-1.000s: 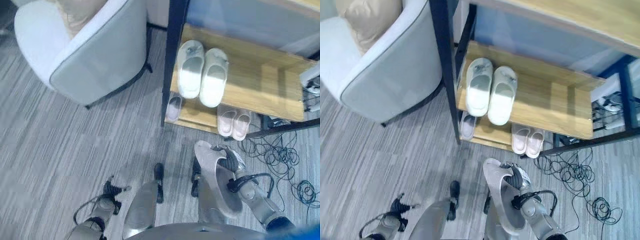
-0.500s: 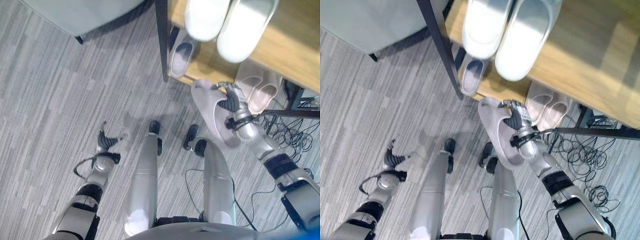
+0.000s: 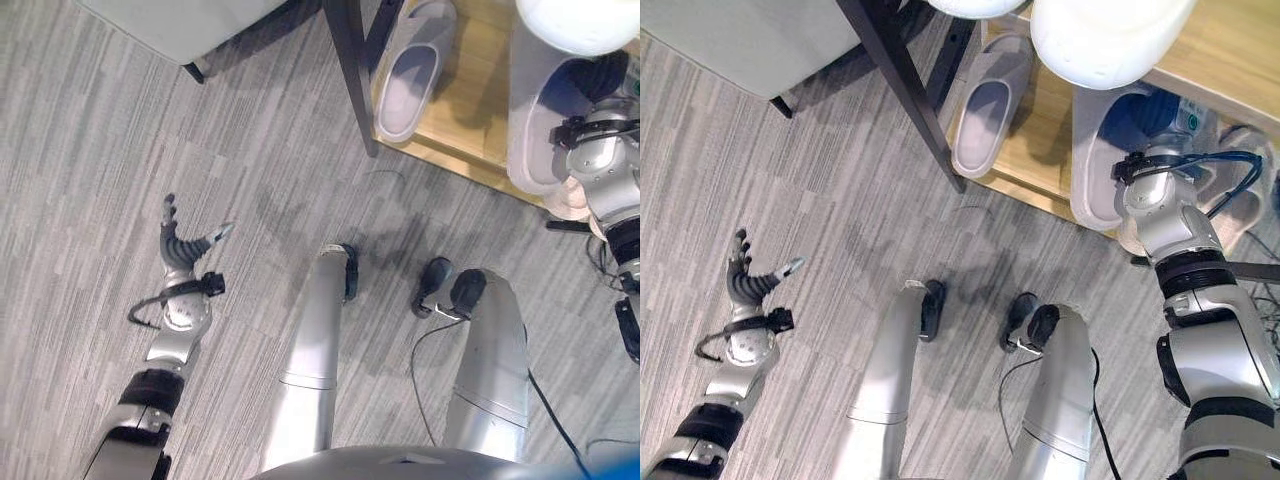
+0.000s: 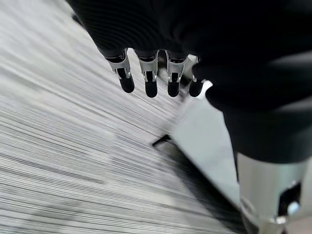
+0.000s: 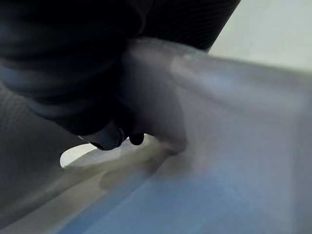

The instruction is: Arrange the slippers neatly on the shoe rack.

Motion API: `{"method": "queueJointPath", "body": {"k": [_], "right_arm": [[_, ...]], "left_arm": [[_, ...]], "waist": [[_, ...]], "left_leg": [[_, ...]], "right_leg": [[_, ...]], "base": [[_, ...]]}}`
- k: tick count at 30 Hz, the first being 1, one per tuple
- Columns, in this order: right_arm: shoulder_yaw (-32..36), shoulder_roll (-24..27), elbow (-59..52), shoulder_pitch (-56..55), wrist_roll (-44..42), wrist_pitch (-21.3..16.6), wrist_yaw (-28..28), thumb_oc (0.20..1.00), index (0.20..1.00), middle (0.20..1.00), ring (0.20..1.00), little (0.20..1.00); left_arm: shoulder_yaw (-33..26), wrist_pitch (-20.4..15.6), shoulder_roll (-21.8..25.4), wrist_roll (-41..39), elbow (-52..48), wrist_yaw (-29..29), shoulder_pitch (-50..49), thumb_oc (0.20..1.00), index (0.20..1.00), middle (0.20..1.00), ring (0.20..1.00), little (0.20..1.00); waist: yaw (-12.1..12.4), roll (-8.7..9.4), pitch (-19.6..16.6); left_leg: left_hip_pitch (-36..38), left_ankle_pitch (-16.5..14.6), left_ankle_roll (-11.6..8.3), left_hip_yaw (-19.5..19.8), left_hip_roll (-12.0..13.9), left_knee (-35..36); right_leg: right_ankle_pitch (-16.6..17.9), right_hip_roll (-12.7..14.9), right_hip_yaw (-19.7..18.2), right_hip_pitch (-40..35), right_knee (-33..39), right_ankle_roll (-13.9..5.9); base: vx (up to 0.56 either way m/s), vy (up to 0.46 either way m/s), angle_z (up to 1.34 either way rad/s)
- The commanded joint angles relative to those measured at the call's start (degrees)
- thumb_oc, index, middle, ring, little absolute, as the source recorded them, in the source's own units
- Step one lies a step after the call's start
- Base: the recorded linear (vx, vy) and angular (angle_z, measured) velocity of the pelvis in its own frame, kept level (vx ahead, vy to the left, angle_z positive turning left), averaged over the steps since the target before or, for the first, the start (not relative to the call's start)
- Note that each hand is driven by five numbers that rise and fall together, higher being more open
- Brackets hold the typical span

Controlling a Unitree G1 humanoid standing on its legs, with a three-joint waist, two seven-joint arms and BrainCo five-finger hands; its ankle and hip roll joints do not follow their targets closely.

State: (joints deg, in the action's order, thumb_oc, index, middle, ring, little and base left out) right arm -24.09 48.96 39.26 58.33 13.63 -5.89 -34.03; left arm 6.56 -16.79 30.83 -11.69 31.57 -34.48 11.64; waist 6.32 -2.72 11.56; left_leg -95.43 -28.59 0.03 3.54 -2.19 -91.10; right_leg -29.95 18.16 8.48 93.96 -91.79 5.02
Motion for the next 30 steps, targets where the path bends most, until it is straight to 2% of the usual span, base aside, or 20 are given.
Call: {"method": "queueJointPath", "body": {"k": [1,4,7,9,10,11,13,18,21,27,28,29,30], "right_arm": [[-0.82,0.11,0.82,5.27,-1.66,-0.22,-1.4,0.2,0.2,0.2,0.2,0.2],[-5.3,-0.03,5.74,11.37,-4.97,-0.17,-0.72,0.2,0.2,0.2,0.2,0.2],[-7.98,-1.44,8.58,15.44,-7.28,0.31,0.1,0.2,0.2,0.2,0.2,0.2],[-7.85,-0.31,7.93,14.65,-7.75,-0.45,-0.01,0.2,0.2,0.2,0.2,0.2],[-7.87,-0.34,8.46,14.93,-7.9,-0.43,0.63,0.2,0.2,0.2,0.2,0.2],[-7.89,-1.31,7.35,15.22,-8.62,-0.94,0.58,0.2,0.2,0.2,0.2,0.2],[-8.34,-2.0,8.3,17.24,-10.06,-0.64,1.74,0.2,0.2,0.2,0.2,0.2],[-11.23,-3.77,13.2,22.15,-14.83,-1.0,2.97,0.2,0.2,0.2,0.2,0.2],[-13.27,-5.32,16.27,25.49,-16.27,-0.76,3.05,0.2,0.2,0.2,0.2,0.2],[-15.03,-7.85,20.3,28.22,-17.45,-0.61,3.12,0.2,0.2,0.2,0.2,0.2],[-14.97,-8.38,21.01,28.89,-18.18,-0.74,3.28,0.297,0.297,0.297,0.297,0.297],[-15.53,-8.91,21.94,29.97,-19.01,-0.85,3.49,1.0,1.0,1.0,1.0,1.0],[-15.79,-9.26,22.83,29.95,-18.93,-0.94,3.76,1.0,1.0,1.0,1.0,1.0]], "left_arm": [[-1.23,-2.74,2.91,0.27,2.92,-2.04,3.79,1.0,1.0,1.0,1.0,1.0],[0.11,-3.44,5.53,-3.44,5.57,-1.46,7.09,1.0,1.0,1.0,1.0,1.0],[-1.09,-3.98,7.85,-6.95,8.2,-1.25,9.27,1.0,1.0,1.0,1.0,1.0],[-4.35,-5.8,8.89,-9.19,0.16,-0.29,2.41,1.0,1.0,1.0,1.0,1.0],[-4.67,-5.13,9.29,-8.59,-2.93,0.07,1.21,1.0,1.0,1.0,1.0,1.0],[-4.22,-4.32,10.42,-6.83,-2.19,-0.38,2.34,1.0,1.0,1.0,1.0,1.0],[-4.01,-4.64,9.54,-5.51,0.74,-1.11,4.18,1.0,1.0,1.0,1.0,1.0],[-2.01,-5.34,12.11,-10.85,7.3,0.61,11.65,1.0,1.0,1.0,1.0,1.0],[0.06,-5.21,14.06,-13.3,11.92,1.61,17.12,1.0,1.0,1.0,1.0,1.0],[2.23,-4.64,15.12,-14.84,17.7,2.72,21.82,1.0,1.0,1.0,1.0,1.0],[2.35,-4.68,15.14,-15.06,18.36,2.84,22.34,1.0,1.0,1.0,1.0,1.0],[2.61,-4.71,14.76,-15.48,18.93,3.25,22.29,1.0,1.0,1.0,1.0,1.0],[2.84,-4.67,14.41,-15.38,19.09,3.54,22.0,1.0,1.0,1.0,1.0,1.0]], "waist": [[-1.6,4.52,3.42],[-1.23,5.47,6.33],[-0.97,5.98,8.94],[0.26,5.31,10.26],[0.42,5.27,10.59],[0.21,5.35,10.89],[0.31,5.57,12.34],[-0.03,6.2,15.04],[-0.22,6.69,15.75],[-0.3,7.09,16.49],[-0.24,7.04,16.72],[-0.13,6.99,16.68],[0.0,7.01,16.61]], "left_leg": [[5.48,0.71,-1.43,3.13,1.54,7.57],[5.48,-1.05,-1.74,2.92,2.03,3.56],[5.48,-2.58,-1.8,3.13,2.47,-0.27],[5.48,-3.21,-1.71,2.98,2.19,-1.79],[5.48,-3.38,-1.63,2.87,1.99,-2.55],[5.48,-3.81,-1.49,2.9,2.15,-3.13],[5.48,-4.56,-1.41,3.06,2.01,-4.94],[5.48,-5.4,-1.84,3.37,2.59,-8.04],[5.48,-5.54,-2.23,3.68,3.1,-8.36],[5.48,-5.93,-2.52,3.65,3.62,-9.73],[5.48,-5.87,-2.51,3.7,3.64,-9.58],[5.48,-5.43,-2.64,3.92,3.61,-8.83],[5.48,-5.33,-2.72,4.0,3.52,-8.55]], "right_leg": [[-0.79,0.97,-7.66,-5.73,3.87,-6.34],[-2.08,1.21,-9.03,-5.15,-0.42,-5.98],[-3.36,1.07,-10.07,-4.63,-4.1,-5.72],[-4.02,1.14,-10.6,-4.71,-5.76,-5.53],[-4.26,1.19,-10.88,-4.75,-6.61,-5.44],[-4.47,1.09,-10.97,-4.79,-7.18,-5.42],[-4.97,0.95,-11.73,-4.46,-9.15,-5.23],[-5.63,1.05,-13.8,-4.08,-12.45,-4.88],[-5.56,1.11,-14.17,-4.23,-12.99,-4.92],[-6.0,0.88,-14.77,-4.23,-14.4,-4.9],[-5.96,0.9,-14.75,-4.2,-14.35,-4.89],[-5.6,1.09,-14.53,-4.35,-13.39,-4.97],[-5.42,1.02,-14.57,-4.43,-13.14,-5.04]], "base": [[0.06,-0.038,-0.07],[0.06,-0.025,-0.01],[0.05,0.002,-0.02],[0.02,0.0,-0.04],[0.04,0.013,0.01],[0.03,0.032,0.06],[0.05,0.012,0.03],[0.02,0.005,-0.01],[0.01,0.013,-0.04],[0.0,0.001,-0.01],[-0.01,0.039,-0.02],[-0.02,0.023,-0.04],[-0.02,0.019,-0.06]]}}
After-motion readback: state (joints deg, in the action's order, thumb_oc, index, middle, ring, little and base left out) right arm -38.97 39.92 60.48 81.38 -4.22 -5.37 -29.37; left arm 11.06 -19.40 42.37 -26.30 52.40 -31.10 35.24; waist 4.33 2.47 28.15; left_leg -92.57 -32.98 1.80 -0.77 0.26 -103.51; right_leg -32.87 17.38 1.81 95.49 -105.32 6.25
